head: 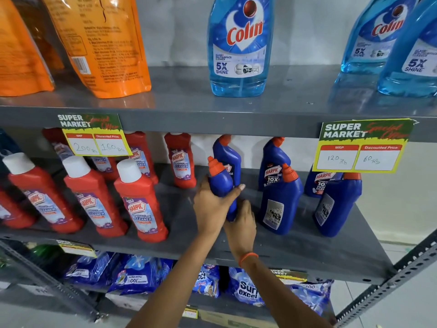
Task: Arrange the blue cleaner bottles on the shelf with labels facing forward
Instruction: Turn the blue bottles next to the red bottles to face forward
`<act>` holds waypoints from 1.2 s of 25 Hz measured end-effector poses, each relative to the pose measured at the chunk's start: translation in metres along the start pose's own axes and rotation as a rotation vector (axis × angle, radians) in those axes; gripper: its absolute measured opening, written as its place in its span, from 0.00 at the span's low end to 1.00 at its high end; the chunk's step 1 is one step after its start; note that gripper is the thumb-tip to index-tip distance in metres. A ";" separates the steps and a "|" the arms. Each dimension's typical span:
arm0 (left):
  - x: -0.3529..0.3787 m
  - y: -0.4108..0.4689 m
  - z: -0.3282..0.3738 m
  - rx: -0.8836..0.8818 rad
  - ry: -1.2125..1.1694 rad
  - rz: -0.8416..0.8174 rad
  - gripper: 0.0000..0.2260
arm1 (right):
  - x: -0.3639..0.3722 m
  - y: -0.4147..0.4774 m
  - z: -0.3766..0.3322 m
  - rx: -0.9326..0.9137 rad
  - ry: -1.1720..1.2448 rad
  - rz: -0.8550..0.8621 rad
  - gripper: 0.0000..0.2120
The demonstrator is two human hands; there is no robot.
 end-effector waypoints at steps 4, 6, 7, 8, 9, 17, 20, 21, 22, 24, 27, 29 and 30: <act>-0.010 0.010 -0.003 -0.073 0.041 0.031 0.16 | 0.003 -0.006 0.004 -0.008 -0.040 0.012 0.20; -0.014 0.021 -0.011 -0.076 -0.029 -0.011 0.15 | 0.006 -0.004 0.010 -0.017 -0.067 -0.007 0.23; -0.015 0.028 -0.016 -0.078 -0.074 -0.045 0.15 | 0.006 -0.003 0.012 -0.017 -0.076 -0.031 0.25; -0.015 0.035 -0.020 -0.083 -0.110 -0.089 0.14 | 0.006 0.001 0.013 -0.014 -0.072 -0.067 0.28; -0.015 0.042 -0.024 -0.082 -0.140 -0.142 0.13 | 0.006 0.006 0.014 0.002 -0.062 -0.116 0.31; -0.008 0.062 -0.034 -0.028 -0.163 -0.523 0.18 | 0.004 0.047 0.037 0.170 0.039 -0.376 0.34; -0.009 0.072 -0.035 -0.052 -0.176 -0.599 0.19 | 0.009 0.046 0.039 0.126 0.023 -0.304 0.32; -0.009 0.075 -0.036 -0.056 -0.183 -0.618 0.19 | 0.011 0.044 0.039 0.107 0.001 -0.285 0.32; -0.010 0.076 -0.035 -0.054 -0.182 -0.633 0.19 | 0.012 0.042 0.036 0.088 -0.017 -0.260 0.31; -0.009 0.079 -0.036 -0.056 -0.178 -0.655 0.20 | 0.016 0.038 0.036 0.082 -0.026 -0.216 0.30; -0.009 0.080 -0.039 -0.081 -0.199 -0.663 0.18 | 0.017 0.035 0.035 0.059 -0.040 -0.181 0.30; -0.010 0.077 -0.036 -0.097 -0.198 -0.657 0.20 | 0.018 0.036 0.035 0.060 -0.046 -0.180 0.31; -0.009 0.075 -0.036 -0.114 -0.205 -0.644 0.22 | 0.017 0.035 0.036 0.059 -0.041 -0.181 0.32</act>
Point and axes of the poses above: each hand's wrist, its own y-axis towards the middle knuckle, its own x-axis out of the palm, z = x × y, the point moved 2 cm from there along y, towards the middle knuckle, and after that the axes turned 3 degrees about x, right-handed, at the moved point
